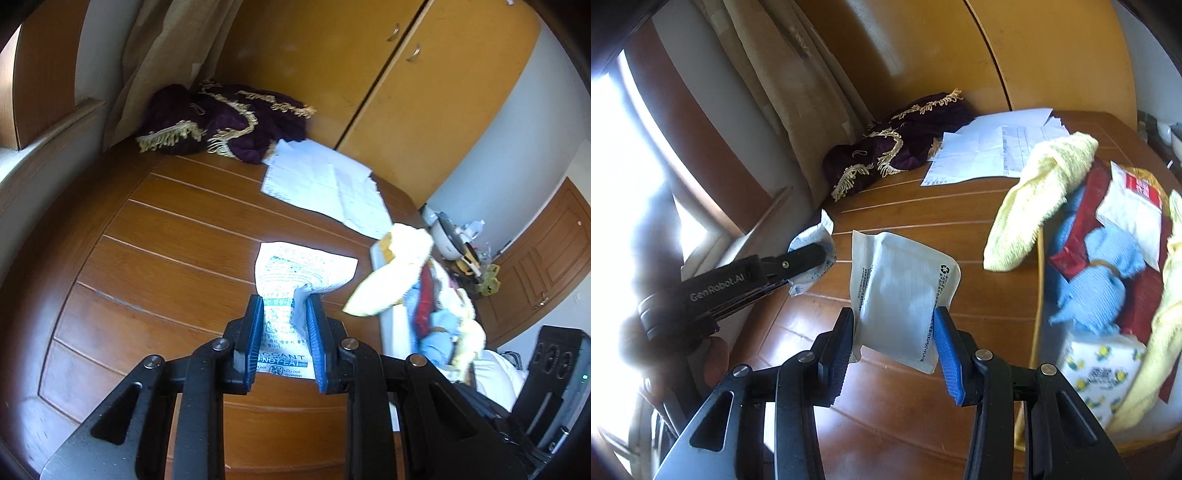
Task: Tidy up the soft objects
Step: 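Carry the desiccant packets over the white box with both tools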
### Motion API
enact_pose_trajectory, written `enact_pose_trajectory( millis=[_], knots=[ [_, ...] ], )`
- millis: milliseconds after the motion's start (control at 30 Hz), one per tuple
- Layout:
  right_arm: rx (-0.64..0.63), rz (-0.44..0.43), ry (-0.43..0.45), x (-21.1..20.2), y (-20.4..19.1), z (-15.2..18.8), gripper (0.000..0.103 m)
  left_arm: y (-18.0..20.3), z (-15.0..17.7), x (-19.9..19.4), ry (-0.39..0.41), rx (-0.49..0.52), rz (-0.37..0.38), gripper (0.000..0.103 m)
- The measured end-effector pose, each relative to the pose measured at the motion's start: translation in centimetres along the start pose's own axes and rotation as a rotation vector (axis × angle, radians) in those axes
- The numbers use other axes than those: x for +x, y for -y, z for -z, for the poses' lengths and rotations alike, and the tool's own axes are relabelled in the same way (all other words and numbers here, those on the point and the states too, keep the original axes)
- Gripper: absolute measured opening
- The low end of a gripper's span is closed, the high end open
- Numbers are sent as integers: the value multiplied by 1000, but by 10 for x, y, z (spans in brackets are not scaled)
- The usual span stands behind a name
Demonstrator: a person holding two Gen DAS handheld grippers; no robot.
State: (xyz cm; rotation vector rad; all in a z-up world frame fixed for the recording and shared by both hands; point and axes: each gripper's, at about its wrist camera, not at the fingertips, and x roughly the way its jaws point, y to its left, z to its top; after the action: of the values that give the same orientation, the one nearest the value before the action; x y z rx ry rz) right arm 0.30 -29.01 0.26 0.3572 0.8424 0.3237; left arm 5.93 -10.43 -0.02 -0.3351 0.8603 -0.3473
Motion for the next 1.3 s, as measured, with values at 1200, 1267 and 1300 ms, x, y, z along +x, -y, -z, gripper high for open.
enact_pose_trajectory(
  millis=[1200, 1267, 1300],
  knots=[
    [139, 233, 70, -60, 117, -19, 45, 148, 23, 56, -133, 191, 245, 21],
    [129, 242, 66, -59, 116, -17, 45, 152, 24, 67, -158, 196, 248, 21],
    [125, 246, 66, -59, 116, -16, 45, 154, 25, 71, -170, 196, 257, 21]
  ],
)
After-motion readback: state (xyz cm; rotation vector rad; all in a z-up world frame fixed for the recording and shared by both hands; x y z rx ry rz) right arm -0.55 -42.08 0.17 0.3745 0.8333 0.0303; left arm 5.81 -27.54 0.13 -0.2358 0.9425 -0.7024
